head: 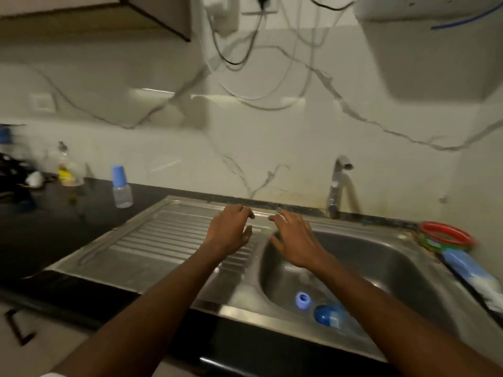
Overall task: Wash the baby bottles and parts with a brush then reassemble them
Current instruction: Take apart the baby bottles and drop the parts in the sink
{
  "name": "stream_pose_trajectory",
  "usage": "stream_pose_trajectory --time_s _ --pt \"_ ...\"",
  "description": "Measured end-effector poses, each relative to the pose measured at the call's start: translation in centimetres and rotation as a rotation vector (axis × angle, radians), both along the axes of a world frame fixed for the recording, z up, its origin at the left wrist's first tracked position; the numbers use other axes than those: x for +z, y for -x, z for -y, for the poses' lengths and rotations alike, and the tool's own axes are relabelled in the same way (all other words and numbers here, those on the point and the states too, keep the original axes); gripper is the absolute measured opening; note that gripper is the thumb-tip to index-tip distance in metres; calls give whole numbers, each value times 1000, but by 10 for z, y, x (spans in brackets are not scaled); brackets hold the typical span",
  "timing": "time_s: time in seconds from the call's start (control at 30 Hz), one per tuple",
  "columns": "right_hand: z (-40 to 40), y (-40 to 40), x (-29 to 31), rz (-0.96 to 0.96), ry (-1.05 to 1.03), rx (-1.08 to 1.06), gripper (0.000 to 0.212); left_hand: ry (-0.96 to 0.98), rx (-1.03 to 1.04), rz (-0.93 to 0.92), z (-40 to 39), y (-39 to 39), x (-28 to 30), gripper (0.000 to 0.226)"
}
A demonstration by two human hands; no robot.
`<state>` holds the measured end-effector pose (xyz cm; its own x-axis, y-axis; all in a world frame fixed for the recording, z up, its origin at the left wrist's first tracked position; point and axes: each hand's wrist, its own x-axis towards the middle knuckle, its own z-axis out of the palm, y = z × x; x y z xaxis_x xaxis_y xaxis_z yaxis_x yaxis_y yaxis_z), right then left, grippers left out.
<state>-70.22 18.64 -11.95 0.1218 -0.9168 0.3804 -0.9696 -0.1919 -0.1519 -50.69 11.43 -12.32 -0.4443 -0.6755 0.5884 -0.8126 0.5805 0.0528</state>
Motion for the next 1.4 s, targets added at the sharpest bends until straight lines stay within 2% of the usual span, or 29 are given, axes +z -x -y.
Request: stream_pose_trajectory --time_s 0.27,0.33,0.47,0.5,0.6,0.73,0.83,0.9,0.97,1.07,1.13,1.27,1.4 --pt "99 -175 15 -46 21 211 55 31 290 -232 66 -157 -4 32" --pt "124 -214 15 -31 23 246 54 -7 349 -362 85 -190 -10 30" --pt "183 -286 17 -41 -9 304 56 -75 516 -738 127 -242 -18 32" --pt "197 -303 19 -60 -11 314 58 -71 568 -776 142 -254 -21 35" --pt "234 -344 26 -107 8 344 61 -38 667 -822 183 -283 -24 45" --pt "280 -381 34 -12 -18 359 68 -44 747 -777 224 -303 -25 57" --pt "311 -404 31 127 -41 362 73 -42 619 -814 249 -317 -36 58" --pt "328 -417 24 280 -52 346 72 -44 464 -845 260 -320 -46 36" --pt "338 -428 16 459 -61 349 64 -2 408 -786 264 -319 -49 15" --pt "339 -433 9 620 -35 316 49 52 418 -703 263 -317 -50 17" --pt "333 -427 9 658 -3 311 43 82 412 -698 259 -314 -48 18" --pt "311 -385 21 694 33 259 37 59 273 -766 247 -289 -31 22" --pt "276 -333 30 706 39 204 40 14 91 -691 218 -249 -23 23"
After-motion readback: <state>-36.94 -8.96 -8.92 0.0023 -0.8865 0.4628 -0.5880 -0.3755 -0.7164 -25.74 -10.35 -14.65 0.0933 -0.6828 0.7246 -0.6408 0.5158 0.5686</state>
